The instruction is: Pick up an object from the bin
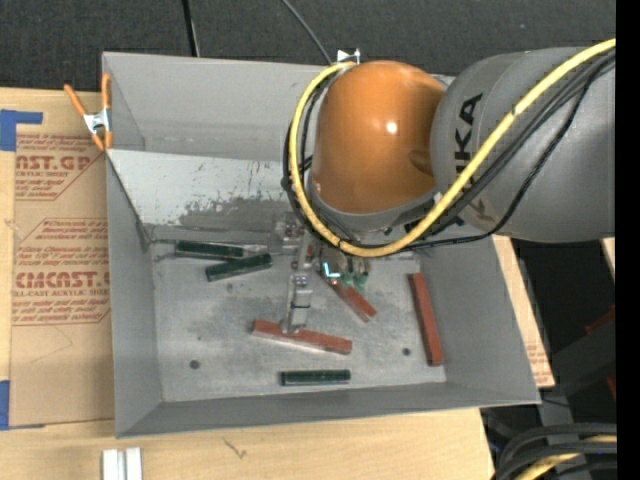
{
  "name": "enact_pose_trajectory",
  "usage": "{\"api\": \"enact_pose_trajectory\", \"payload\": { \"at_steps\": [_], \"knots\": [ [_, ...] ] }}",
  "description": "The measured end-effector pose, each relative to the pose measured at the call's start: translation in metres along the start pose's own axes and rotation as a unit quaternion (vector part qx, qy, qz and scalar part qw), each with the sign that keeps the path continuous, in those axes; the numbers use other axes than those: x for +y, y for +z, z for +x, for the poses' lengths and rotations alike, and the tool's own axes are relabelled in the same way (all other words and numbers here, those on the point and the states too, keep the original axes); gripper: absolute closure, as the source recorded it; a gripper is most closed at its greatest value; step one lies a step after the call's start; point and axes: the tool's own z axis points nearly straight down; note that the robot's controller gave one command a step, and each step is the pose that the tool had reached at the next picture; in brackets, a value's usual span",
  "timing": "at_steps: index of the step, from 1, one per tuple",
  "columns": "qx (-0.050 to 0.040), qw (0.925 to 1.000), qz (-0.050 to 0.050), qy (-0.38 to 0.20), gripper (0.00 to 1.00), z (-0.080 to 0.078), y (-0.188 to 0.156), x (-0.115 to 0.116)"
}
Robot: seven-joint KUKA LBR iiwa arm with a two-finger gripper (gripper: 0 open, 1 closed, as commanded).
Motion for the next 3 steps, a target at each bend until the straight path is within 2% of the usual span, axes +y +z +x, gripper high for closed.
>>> {"api": "enact_pose_trajectory", "payload": {
  "at_steps": [1, 2, 3],
  "knots": [
    [-0.0037, 1.0000, -0.001, 0.001, 0.00, -0.002, -0.004, -0.001],
    [-0.0061, 1.0000, -0.001, 0.003, 0.00, 0.016, 0.051, -0.011],
    [-0.0041, 0.9981, 0.000, -0.061, 0.00, 0.023, 0.106, -0.036]
  ]
}}
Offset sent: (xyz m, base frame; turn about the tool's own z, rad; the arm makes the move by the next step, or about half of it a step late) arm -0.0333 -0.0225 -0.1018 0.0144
